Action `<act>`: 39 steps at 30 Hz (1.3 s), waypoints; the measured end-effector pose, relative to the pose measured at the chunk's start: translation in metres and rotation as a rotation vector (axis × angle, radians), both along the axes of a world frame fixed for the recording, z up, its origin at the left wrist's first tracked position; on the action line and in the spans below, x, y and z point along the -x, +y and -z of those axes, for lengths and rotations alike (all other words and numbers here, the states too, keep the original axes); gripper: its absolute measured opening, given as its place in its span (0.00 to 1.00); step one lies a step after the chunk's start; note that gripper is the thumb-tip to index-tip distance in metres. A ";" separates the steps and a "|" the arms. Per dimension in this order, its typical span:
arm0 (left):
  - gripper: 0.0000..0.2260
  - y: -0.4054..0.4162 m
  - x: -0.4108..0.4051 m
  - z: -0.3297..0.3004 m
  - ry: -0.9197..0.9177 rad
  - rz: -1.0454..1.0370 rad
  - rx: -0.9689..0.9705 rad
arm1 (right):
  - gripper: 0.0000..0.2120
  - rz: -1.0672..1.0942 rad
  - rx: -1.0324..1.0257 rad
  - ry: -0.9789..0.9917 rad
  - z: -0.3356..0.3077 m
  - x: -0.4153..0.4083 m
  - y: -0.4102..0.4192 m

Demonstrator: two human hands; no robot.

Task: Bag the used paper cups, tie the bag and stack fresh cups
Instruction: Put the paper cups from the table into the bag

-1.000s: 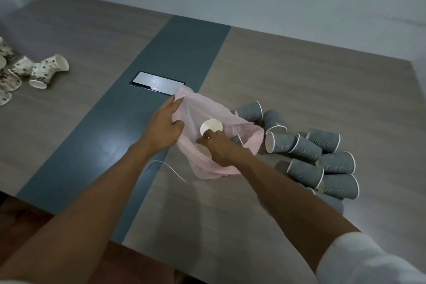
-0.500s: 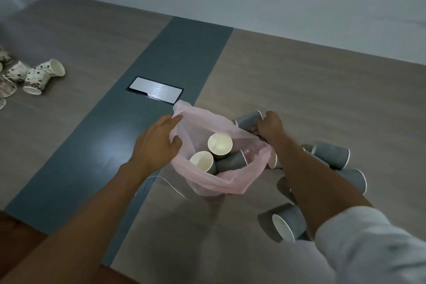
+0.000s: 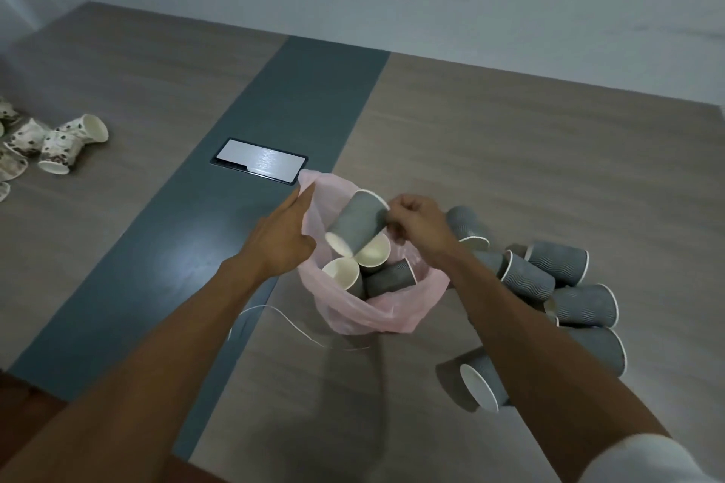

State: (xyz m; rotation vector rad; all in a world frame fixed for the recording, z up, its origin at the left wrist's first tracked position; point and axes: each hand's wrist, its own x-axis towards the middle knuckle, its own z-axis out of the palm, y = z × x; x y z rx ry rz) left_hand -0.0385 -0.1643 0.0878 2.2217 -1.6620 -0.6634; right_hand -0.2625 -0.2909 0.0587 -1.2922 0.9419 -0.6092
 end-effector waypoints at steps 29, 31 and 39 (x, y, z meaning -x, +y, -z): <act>0.65 0.007 0.037 -0.014 -0.178 -0.021 -0.254 | 0.13 0.022 0.113 0.165 0.001 0.079 -0.053; 0.66 0.005 0.041 -0.016 -0.118 -0.022 -0.239 | 0.18 -0.139 0.126 0.244 -0.004 0.077 -0.042; 0.70 0.014 0.048 -0.012 -0.031 0.038 -0.234 | 0.10 -0.357 0.142 0.421 -0.010 0.066 -0.015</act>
